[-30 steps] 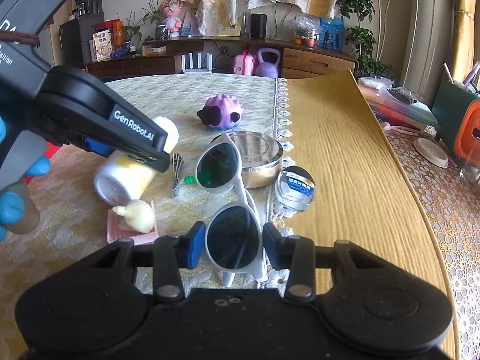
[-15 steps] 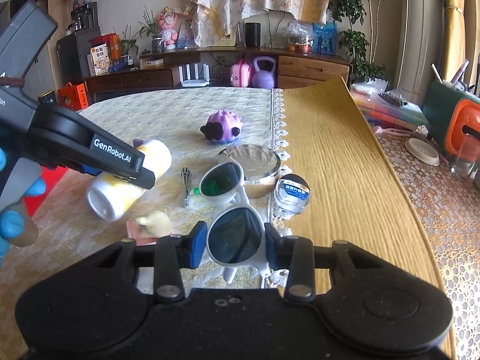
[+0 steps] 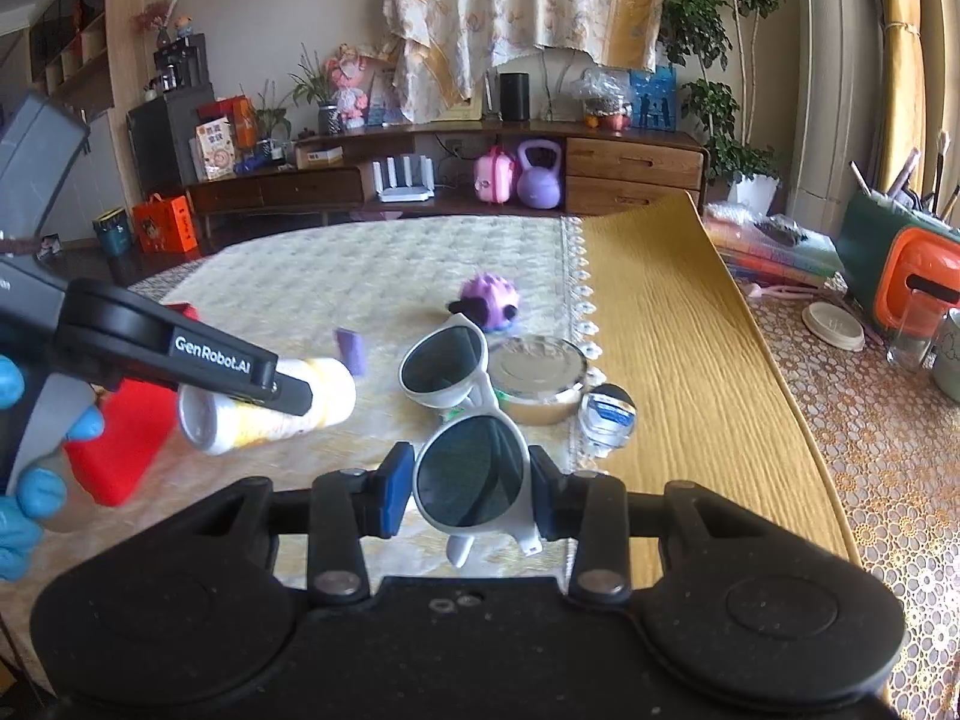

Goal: Organize rigid objects
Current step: 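Carry the white bottle and sunglasses into the red tin box with both tools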

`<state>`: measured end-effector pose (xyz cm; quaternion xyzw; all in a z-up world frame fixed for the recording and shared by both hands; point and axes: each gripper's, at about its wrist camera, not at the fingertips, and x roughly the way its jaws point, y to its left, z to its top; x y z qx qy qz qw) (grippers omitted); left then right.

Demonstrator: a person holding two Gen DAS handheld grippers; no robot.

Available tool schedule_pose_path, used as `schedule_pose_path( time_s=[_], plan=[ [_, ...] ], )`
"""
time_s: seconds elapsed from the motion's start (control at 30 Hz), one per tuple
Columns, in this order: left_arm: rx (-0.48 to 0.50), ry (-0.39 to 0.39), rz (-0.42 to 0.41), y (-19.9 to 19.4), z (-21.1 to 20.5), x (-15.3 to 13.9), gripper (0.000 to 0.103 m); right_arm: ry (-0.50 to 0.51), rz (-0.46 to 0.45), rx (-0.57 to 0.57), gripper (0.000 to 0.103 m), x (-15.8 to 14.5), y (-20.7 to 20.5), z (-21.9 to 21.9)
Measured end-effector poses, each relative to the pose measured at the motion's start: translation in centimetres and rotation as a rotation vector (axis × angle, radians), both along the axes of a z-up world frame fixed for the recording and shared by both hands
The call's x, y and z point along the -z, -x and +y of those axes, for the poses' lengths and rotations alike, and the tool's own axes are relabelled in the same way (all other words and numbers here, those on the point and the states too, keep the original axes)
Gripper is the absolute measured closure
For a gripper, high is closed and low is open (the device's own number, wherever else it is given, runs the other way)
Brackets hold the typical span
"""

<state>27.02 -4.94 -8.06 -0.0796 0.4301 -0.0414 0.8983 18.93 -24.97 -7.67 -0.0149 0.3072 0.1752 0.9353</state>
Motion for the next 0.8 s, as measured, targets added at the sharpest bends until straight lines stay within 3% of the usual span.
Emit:
schedule_pose_path(
  time_s=[0.5,0.8],
  plan=[
    [-0.041,0.049,-0.058,5.9,6.1,-4.3,0.059,-0.049,-0.006,-0.108,0.064,-4.0,2.9,5.9],
    [-0.136,0.069,-0.102,8.2,12.1,-5.7,0.059,-0.042,-0.012,-0.198,0.064,-5.4,2.8,11.3]
  ],
)
